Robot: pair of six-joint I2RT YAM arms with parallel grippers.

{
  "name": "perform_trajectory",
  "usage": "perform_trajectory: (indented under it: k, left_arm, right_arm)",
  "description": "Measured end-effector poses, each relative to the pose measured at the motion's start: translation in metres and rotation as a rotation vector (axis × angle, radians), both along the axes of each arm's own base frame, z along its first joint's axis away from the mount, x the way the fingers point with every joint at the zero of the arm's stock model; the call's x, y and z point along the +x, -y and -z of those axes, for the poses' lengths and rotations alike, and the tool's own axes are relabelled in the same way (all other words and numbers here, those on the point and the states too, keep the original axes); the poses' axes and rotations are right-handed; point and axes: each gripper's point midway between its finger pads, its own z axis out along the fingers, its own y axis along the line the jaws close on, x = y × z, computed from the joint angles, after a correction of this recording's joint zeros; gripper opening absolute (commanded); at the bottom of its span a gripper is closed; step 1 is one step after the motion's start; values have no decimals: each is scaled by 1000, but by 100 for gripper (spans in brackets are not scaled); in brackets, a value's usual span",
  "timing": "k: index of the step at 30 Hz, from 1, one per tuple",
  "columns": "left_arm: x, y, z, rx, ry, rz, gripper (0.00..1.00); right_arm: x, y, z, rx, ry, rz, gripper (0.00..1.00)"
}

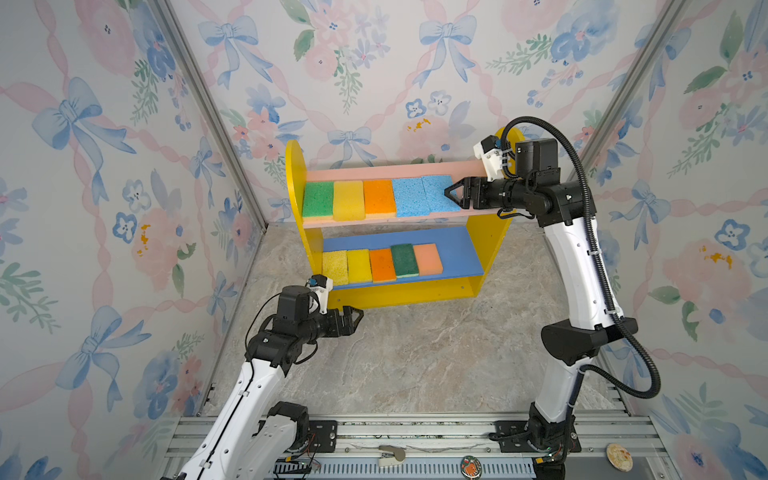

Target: Place and organize the cleaning sponges onto the shelf

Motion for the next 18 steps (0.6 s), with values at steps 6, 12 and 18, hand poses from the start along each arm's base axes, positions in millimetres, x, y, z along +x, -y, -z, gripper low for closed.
perform_trajectory:
  k: [6,12,18]
  left_arm:
    - [0,-7,-10,-6,41,-27,98]
    - [-2,-20,-31,4,126,-98,98]
    - [0,-50,-50,51,201,-273,98]
  right_arm:
    - [-29,5,-23,43,18,-17,82]
    - [-110,30,-33,63,28,-5,91]
    - [-174,93,37,50,-29,172,97]
